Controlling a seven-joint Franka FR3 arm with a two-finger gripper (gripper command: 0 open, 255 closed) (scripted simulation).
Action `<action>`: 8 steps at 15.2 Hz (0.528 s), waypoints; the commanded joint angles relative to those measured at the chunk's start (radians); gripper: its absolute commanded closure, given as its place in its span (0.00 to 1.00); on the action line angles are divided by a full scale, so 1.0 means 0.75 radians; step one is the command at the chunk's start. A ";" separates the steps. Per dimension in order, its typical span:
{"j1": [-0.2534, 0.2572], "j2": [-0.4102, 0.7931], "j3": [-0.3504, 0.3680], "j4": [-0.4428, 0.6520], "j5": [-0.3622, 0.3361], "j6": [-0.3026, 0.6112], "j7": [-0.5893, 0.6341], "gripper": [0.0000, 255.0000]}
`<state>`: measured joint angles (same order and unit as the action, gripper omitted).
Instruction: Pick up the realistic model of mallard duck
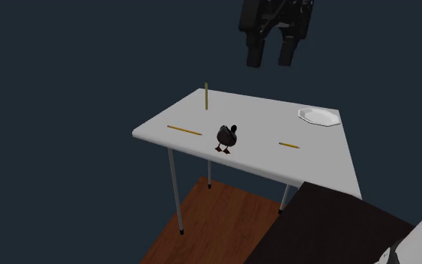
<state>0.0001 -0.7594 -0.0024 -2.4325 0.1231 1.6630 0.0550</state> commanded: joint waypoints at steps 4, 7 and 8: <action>-0.032 0.122 -0.020 -0.001 -0.001 0.117 0.017 0.00; -0.062 0.250 -0.042 0.012 0.002 0.227 0.034 0.00; -0.071 0.294 -0.050 0.019 0.004 0.262 0.039 0.00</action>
<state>-0.0450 -0.5733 -0.0323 -2.4209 0.1257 1.8284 0.0826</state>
